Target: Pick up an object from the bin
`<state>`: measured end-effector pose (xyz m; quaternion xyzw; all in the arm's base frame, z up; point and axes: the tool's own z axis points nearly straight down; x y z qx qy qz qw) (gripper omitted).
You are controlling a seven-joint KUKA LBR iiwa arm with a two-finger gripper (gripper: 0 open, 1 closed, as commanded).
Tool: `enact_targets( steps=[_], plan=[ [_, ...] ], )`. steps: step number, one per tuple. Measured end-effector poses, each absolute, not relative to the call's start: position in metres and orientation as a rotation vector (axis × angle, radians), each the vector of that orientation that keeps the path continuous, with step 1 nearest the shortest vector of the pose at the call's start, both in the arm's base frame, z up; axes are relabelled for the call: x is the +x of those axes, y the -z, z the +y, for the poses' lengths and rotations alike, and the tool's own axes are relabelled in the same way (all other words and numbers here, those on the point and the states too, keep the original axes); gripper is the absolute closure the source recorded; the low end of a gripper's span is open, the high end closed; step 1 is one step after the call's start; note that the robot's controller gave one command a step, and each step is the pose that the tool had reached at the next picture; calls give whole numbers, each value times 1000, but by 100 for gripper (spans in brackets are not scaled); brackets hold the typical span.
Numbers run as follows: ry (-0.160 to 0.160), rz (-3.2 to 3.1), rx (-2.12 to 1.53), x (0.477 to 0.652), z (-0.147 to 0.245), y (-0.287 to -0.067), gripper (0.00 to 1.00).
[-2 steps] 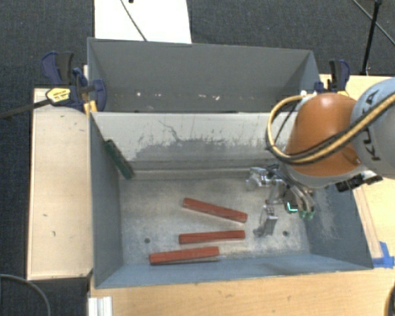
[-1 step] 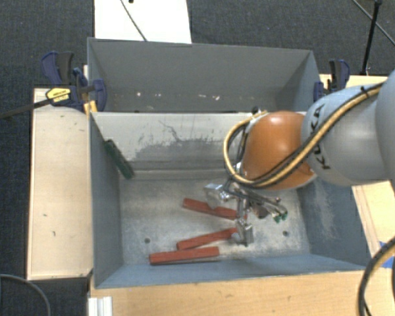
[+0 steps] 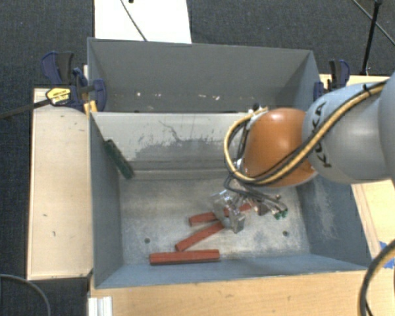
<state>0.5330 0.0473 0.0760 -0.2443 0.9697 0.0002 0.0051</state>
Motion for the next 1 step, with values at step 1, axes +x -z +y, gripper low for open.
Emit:
enact_targets(
  steps=[1],
  plan=[
    [7,3053,-705,572,-11,-91,100]
  ],
)
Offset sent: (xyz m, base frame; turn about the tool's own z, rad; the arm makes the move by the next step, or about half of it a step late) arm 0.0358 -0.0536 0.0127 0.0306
